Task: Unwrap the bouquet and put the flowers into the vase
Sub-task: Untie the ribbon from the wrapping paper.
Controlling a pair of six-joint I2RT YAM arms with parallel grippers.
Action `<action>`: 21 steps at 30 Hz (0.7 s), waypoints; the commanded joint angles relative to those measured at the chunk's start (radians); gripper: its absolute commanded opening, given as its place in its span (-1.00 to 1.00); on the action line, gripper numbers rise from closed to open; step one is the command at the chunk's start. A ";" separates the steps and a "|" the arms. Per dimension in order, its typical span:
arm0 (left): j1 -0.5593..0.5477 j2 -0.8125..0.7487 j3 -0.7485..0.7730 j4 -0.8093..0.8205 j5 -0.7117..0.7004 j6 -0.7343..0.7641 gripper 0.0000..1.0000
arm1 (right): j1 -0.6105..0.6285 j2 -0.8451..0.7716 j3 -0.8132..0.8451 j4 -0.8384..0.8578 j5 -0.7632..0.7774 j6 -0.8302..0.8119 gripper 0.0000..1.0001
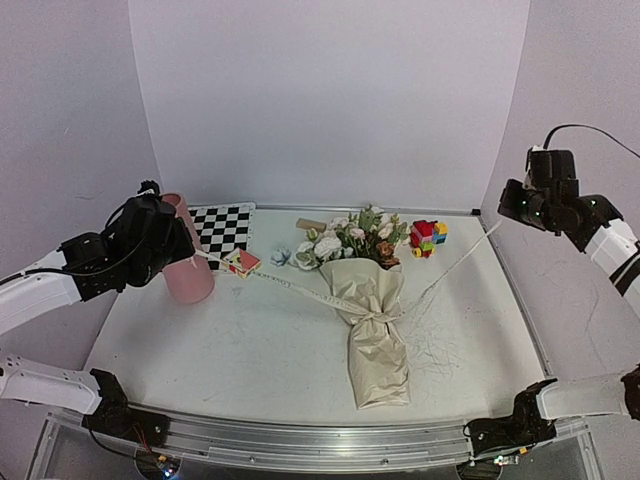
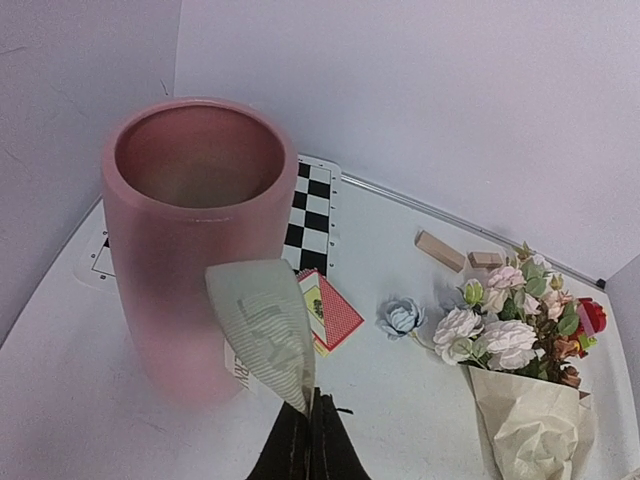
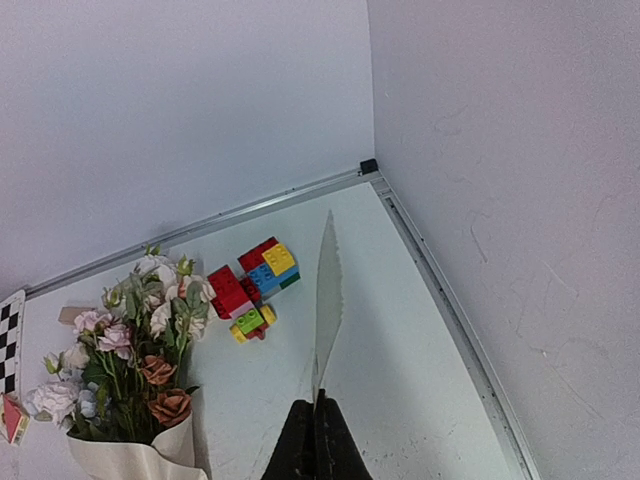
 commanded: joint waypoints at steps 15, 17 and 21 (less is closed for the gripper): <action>0.006 -0.009 0.095 -0.106 -0.120 -0.055 -0.92 | -0.020 0.006 -0.221 -0.009 -0.162 0.083 -0.70; 0.006 -0.009 0.103 -0.141 -0.143 -0.084 -0.91 | -0.019 0.000 -0.241 -0.006 -0.205 0.058 0.10; 0.006 -0.015 0.110 -0.147 -0.094 -0.091 -0.49 | -0.020 -0.056 -0.322 0.085 -0.406 -0.043 0.44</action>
